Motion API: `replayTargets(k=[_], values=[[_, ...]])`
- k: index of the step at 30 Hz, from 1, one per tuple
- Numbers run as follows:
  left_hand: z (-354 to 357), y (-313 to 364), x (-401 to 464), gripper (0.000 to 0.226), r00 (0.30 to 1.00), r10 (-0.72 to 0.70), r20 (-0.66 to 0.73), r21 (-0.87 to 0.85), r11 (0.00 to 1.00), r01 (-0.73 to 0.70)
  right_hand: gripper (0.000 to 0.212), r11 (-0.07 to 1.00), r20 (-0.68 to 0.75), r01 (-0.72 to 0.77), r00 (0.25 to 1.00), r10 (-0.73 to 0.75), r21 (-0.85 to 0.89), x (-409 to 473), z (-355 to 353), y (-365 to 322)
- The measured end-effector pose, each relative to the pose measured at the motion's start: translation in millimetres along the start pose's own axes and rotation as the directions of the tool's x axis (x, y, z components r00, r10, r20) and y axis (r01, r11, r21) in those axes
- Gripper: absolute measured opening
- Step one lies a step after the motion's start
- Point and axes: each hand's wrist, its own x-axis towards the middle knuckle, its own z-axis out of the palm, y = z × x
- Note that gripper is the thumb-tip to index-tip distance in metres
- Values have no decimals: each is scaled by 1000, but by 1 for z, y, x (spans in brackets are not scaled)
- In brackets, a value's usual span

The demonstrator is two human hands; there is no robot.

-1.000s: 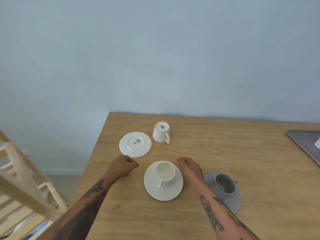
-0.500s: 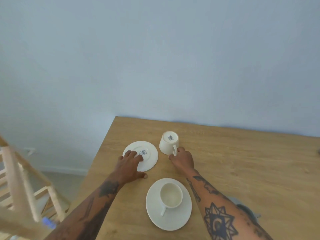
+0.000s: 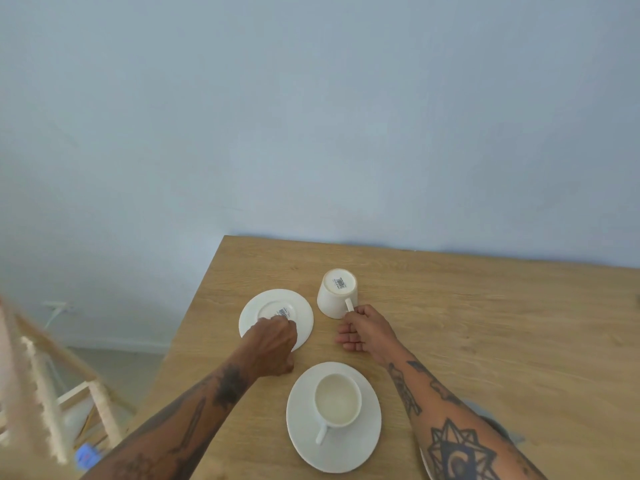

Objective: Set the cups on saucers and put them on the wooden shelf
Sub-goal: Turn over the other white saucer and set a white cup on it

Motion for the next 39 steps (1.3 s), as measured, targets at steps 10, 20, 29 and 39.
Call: replayTargets(k=[10,20,29,39], values=[[-2,13,-8,38,996,40,-84,40,999,-37,23,999,-37,-38,999,39,35,-21,-13,9],[7,-20,-28,41,725,-687,45,-822,387,418,11,800,-149,366,863,-484,-475,-50,32,5],[14,-32,-22,13,616,-623,483,-851,-166,499,28,860,-159,-15,984,-77,-510,-7,54,-6],[21,-48,-28,10,593,-327,735,-638,-630,443,9,994,-45,-100,994,99,-41,-9,43,-6]])
